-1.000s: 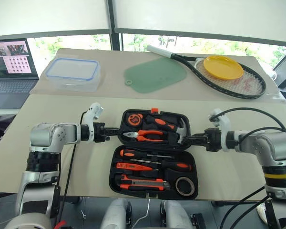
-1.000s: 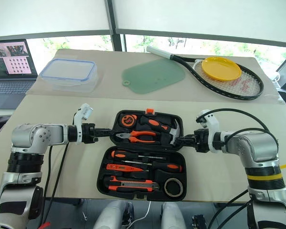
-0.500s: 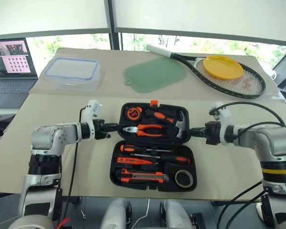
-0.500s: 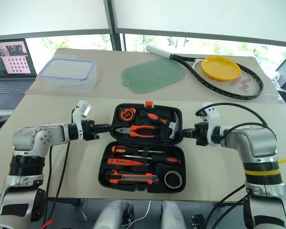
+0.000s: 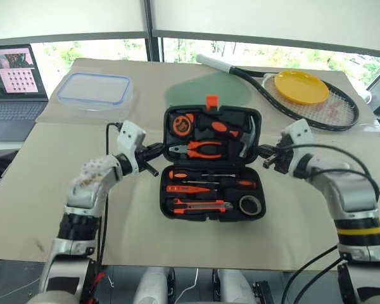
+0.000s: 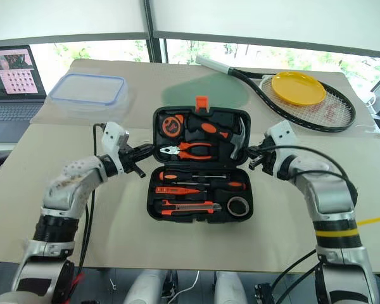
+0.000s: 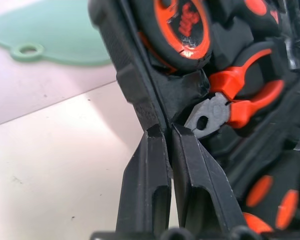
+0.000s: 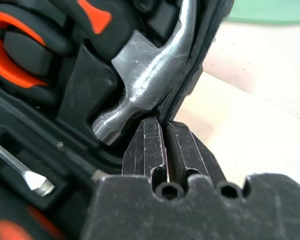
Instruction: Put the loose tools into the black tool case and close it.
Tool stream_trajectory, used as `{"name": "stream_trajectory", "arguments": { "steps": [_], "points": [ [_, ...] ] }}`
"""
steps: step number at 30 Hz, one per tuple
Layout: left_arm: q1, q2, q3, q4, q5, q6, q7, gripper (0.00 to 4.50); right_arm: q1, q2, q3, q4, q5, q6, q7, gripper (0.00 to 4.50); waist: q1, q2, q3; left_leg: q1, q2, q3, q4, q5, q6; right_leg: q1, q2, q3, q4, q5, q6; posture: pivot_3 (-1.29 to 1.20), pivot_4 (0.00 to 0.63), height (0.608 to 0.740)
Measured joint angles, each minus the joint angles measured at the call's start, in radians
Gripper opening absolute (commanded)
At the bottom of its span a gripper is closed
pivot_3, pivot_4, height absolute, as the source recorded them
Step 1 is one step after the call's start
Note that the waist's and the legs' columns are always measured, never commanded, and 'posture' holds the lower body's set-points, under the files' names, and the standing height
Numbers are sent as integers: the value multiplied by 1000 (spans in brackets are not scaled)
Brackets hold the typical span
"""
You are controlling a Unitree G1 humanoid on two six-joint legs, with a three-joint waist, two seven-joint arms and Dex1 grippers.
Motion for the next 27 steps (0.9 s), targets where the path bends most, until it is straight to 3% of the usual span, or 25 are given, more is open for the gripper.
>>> {"name": "stream_trajectory", "arguments": {
  "steps": [13,15,21,25,27],
  "points": [
    [188,-37,-28,-102,175,-350,143,0,280,35,19,-55,-244,-600,-135,17,-4,0,0,3,1,0,0,0,-1,1,0,1,1,0,0,0,150,738],
    [213,-38,-29,-115,197,-385,161,740,308,35,22,-50,-283,-674,-151,0,-5,0,0,4,1,1,0,0,-1,1,0,2,1,0,0,0,150,738],
    [363,-33,49,-225,217,-394,249,2754,501,-36,-15,13,-483,-919,-257,2020,-12,0,0,16,2,2,-2,0,0,11,0,2,-1,-2,-2,0,150,738],
    [458,8,145,-354,146,-239,255,4348,596,-85,-100,-39,-485,-964,-251,3418,-31,0,0,21,4,2,-8,-2,3,12,0,4,2,-2,-6,0,150,738],
    [503,42,189,-423,88,-145,234,4500,630,-114,-151,-94,-433,-945,-215,4078,-32,0,0,25,5,2,-10,-1,1,13,1,3,4,-3,-8,0,150,738]
  ]
}}
